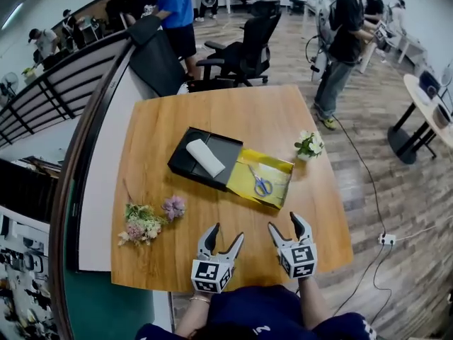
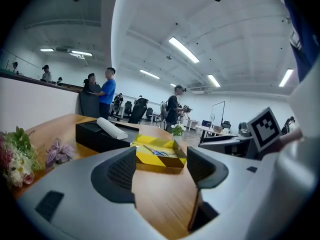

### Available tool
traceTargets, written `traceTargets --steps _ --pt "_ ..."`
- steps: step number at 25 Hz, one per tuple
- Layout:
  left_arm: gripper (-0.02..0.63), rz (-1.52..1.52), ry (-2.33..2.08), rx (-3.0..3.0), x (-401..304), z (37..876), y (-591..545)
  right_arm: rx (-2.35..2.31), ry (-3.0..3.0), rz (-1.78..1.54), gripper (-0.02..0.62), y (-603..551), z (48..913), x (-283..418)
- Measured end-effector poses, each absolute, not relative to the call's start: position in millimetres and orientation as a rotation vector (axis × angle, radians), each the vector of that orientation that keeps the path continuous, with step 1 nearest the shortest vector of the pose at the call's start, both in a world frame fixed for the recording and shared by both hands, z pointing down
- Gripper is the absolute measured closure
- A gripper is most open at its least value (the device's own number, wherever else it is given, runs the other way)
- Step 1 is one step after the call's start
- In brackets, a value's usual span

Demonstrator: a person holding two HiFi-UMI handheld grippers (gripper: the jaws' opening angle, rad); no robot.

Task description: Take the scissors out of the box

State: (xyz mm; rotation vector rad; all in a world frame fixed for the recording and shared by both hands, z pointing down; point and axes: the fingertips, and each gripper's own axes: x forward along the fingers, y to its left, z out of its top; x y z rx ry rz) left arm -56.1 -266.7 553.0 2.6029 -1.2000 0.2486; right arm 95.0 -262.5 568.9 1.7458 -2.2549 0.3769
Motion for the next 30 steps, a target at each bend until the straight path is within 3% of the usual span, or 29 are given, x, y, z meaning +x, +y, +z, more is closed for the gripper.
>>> traceTargets --steps 19,30 --pt "0.298 0.249 -1.286 2.486 -59 561 -288 1.418 -2.257 0.364 0.368 -360 550 90" --pt "0.298 0.247 -1.378 2.421 -81 561 -291 1.251 -2.105 0.683 0.402 -415 593 90"
